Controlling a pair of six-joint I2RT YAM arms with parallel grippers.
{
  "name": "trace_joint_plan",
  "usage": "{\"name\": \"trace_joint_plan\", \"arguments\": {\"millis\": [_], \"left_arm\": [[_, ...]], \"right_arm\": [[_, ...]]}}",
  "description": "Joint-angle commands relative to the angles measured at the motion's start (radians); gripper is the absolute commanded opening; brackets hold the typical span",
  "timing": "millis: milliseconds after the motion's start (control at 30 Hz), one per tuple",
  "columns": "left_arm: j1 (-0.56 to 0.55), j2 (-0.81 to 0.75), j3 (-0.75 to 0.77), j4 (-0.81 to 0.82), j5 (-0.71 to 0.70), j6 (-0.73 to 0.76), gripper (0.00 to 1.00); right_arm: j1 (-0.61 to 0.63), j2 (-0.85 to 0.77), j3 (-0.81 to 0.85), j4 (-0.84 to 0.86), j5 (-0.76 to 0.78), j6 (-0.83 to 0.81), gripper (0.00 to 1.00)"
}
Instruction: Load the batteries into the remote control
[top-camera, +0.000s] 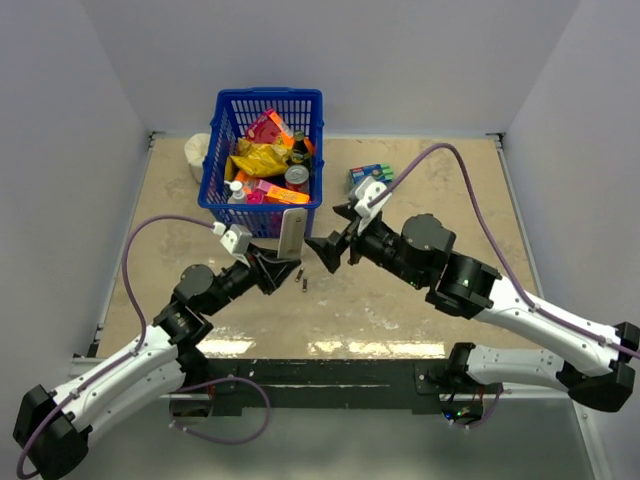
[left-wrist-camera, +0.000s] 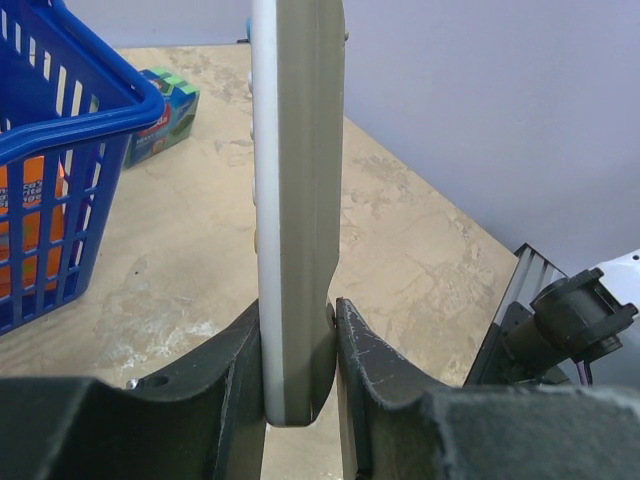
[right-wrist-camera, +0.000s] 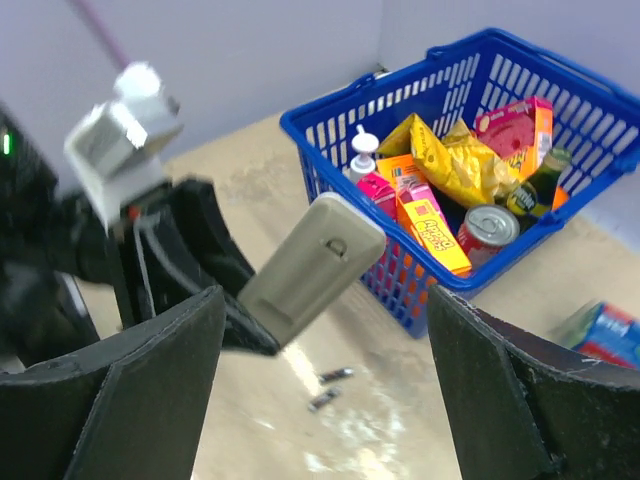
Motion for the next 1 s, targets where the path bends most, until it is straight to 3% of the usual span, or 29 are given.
{"name": "trace_joint_plan", "arguments": {"millis": [0, 133, 333, 967], "left_arm": [[0.001, -0.029, 0.043, 0.004, 0.015, -0.007, 0.00], [0.001, -0.042, 0.069, -0.033, 0.009, 0.016, 0.00], [0.001, -0.022, 0.141, -0.134, 0.000, 0.041, 0.00], [-0.001, -0.028, 0.213, -0.250, -0.002, 0.079, 0.00]], "right_arm": [[0.004, -0.041, -0.069, 0.031, -0.195, -0.410, 0.83], [0.004, -0.014, -0.061, 0.009, -0.228, -0.573, 0.83], [0.004, 0.059, -0.018, 0.008, -0.279, -0.683, 0.79], [0.003, 0.085, -0.027, 0.111, -0.274, -0.739, 0.72]]}}
